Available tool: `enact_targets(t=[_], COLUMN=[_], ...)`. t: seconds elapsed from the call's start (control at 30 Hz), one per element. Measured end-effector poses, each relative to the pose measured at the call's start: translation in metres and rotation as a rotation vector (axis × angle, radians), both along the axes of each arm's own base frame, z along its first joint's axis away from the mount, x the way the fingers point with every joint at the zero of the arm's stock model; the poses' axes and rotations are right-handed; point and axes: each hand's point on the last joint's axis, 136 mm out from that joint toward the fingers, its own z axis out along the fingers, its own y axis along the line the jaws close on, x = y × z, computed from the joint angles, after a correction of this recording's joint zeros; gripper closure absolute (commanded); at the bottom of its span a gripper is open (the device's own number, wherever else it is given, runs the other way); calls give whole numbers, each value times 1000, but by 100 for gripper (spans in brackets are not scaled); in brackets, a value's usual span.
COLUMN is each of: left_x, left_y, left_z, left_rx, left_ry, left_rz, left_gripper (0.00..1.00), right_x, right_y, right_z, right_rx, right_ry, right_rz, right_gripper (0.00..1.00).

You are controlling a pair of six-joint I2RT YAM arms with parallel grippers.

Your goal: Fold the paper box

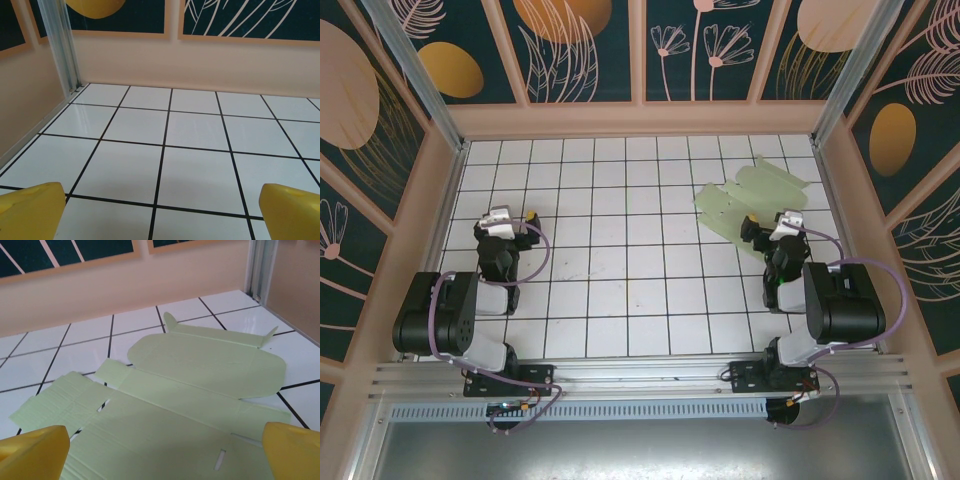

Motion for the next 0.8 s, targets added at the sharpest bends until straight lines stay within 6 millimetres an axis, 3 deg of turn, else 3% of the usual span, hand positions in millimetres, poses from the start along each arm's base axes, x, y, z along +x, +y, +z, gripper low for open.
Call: enact_targets(t=[0.1,0.23,0.3,0.47,0.57,0.8], left_x=[-11,-20,-25,-40,-48,-60], left_y=[3,-1,-11,-50,-60,-68], left_z=[7,39,57,75,80,80], left_rx=[1,-6,-11,-31,-67,-123], left_ry=[-15,-78,-113,-127,-132,-118], left_rz=[16,16,-9,-126,-162,-208], left_gripper=[1,1,1,1,1,1], right_x=[3,16,30,67,80,97], right_y=[5,7,6,16,30,55], right_z=[11,47,63,86,68,-14], right_rx=[-7,31,97,272,363,462], right_ry=[9,-7,27,158,274,584], right_rz=[10,3,-22,-23,9,20], right_gripper=[1,1,1,1,1,1])
